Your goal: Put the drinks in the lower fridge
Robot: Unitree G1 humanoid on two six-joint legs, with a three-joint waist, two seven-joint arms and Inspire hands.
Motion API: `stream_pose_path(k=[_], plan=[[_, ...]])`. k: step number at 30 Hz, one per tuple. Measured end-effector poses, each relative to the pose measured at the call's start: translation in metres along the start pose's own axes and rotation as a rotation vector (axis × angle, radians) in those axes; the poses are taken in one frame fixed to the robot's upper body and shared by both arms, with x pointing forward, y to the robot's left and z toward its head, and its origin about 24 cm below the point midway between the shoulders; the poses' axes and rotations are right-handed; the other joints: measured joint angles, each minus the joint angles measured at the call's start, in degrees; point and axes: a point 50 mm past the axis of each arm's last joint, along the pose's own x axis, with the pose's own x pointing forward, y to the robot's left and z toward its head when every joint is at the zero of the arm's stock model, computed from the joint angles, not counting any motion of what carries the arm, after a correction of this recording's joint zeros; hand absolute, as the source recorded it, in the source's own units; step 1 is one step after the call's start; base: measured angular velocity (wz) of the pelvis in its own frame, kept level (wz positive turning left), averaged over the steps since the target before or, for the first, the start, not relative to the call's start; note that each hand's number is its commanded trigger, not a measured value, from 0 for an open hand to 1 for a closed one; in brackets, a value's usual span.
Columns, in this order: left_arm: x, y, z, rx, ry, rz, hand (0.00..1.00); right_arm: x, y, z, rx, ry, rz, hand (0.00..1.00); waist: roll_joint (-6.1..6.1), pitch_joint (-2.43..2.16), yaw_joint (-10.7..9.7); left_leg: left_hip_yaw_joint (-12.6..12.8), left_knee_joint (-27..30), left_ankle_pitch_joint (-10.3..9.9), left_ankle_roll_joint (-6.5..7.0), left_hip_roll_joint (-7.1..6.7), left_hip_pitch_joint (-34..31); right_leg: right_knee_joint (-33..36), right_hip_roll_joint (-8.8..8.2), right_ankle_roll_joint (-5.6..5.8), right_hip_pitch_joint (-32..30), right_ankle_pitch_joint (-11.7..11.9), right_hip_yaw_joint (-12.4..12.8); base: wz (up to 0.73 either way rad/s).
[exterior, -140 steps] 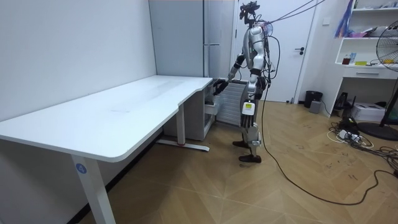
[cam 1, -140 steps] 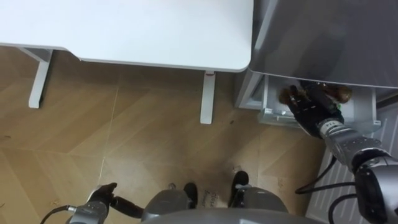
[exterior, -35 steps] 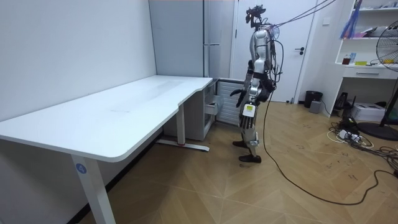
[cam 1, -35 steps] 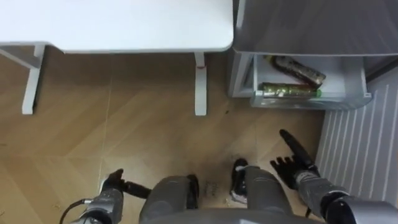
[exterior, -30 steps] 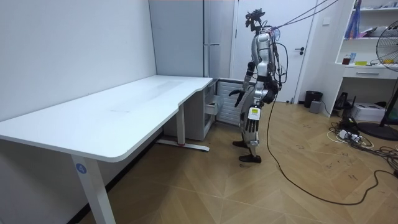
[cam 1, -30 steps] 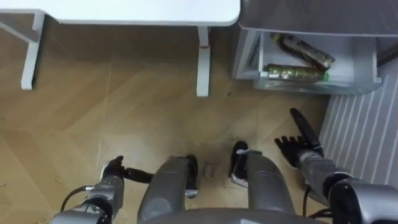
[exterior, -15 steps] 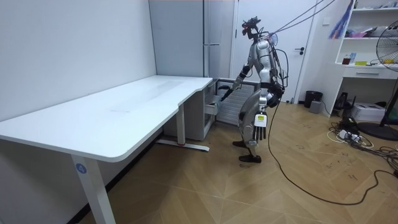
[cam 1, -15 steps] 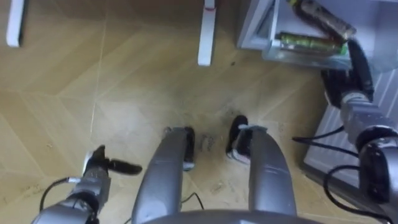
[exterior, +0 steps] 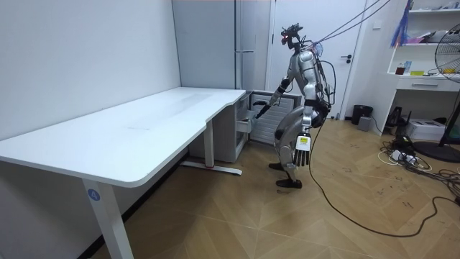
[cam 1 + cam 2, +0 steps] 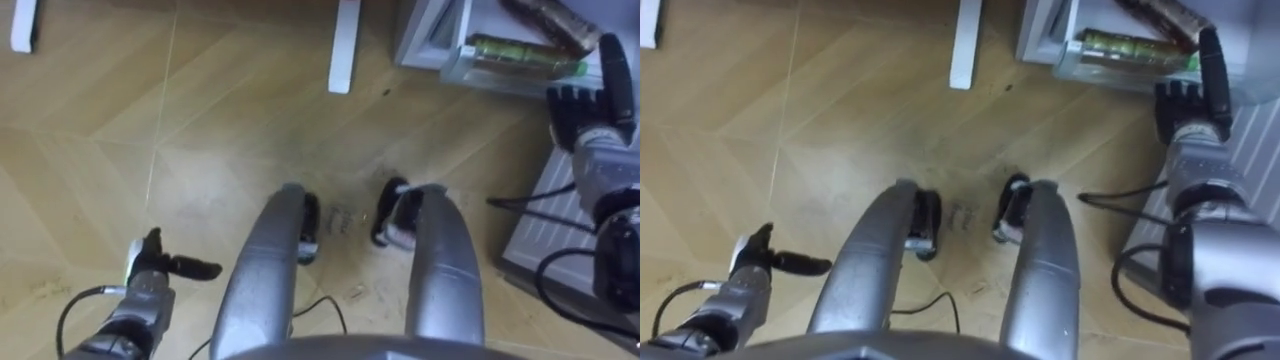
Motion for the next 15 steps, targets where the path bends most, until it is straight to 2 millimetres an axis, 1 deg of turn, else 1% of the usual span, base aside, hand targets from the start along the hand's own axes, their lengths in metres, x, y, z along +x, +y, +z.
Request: stream_pose_path(k=[1, 6, 9, 10, 13, 15], plan=[[0.000, 0.001, -0.003, 0.000, 0.006, 0.005, 0.00, 0.000, 0.003, 0.001, 0.003, -0.003, -0.003, 0.00, -0.01, 0.01, 0.2, 0.0, 0.4, 0.0, 0.00, -0.04, -0.3, 0.3, -0.04, 0.35, -0.4, -0.2, 0.1, 0.00], [-0.004, 0.001, -0.017, 0.006, 0.037, 0.015, 0.00, 0.001, 0.006, 0.007, 0.006, -0.028, -0.011, 0.00, -0.11, -0.02, 1.4, -0.1, 0.7, 0.0, 0.03, -0.02, -1.2, 0.6, -0.09, 0.72, -1.2, -0.4, 0.4, 0.00], [-0.006, 0.002, -0.026, -0.017, 0.065, 0.019, 0.00, 0.001, 0.006, 0.008, 0.008, -0.039, -0.015, 0.00, -0.20, 0.01, 1.5, 0.0, 0.7, 0.0, 0.01, 0.02, -1.3, 0.7, 0.00, 0.84, -1.4, -0.5, 0.5, 0.03], [-0.006, 0.003, -0.029, -0.016, 0.073, 0.020, 0.00, 0.001, 0.006, 0.007, 0.004, -0.038, -0.016, 0.00, -0.46, -0.04, 1.6, 0.1, 0.7, 0.0, 0.00, -0.01, -1.4, 0.8, 0.01, 0.84, -1.6, -0.5, 0.7, 0.00], [-0.007, 0.002, -0.030, -0.035, 0.073, 0.016, 0.00, 0.001, 0.006, 0.007, -0.007, -0.039, -0.020, 0.00, -0.73, -0.03, 1.7, 0.1, 0.7, 0.0, -0.05, -0.11, -1.7, 1.2, -0.41, 0.90, -1.8, -0.5, 0.5, 0.01], [-0.008, 0.002, -0.028, -0.039, 0.055, 0.008, 0.00, 0.001, 0.010, 0.006, -0.007, -0.037, -0.023, 0.00, -0.74, -0.03, 1.7, -0.2, 0.7, 0.1, -0.16, 0.01, -2.1, 1.1, -0.38, 1.20, -2.1, -0.9, 0.4, 0.02]])
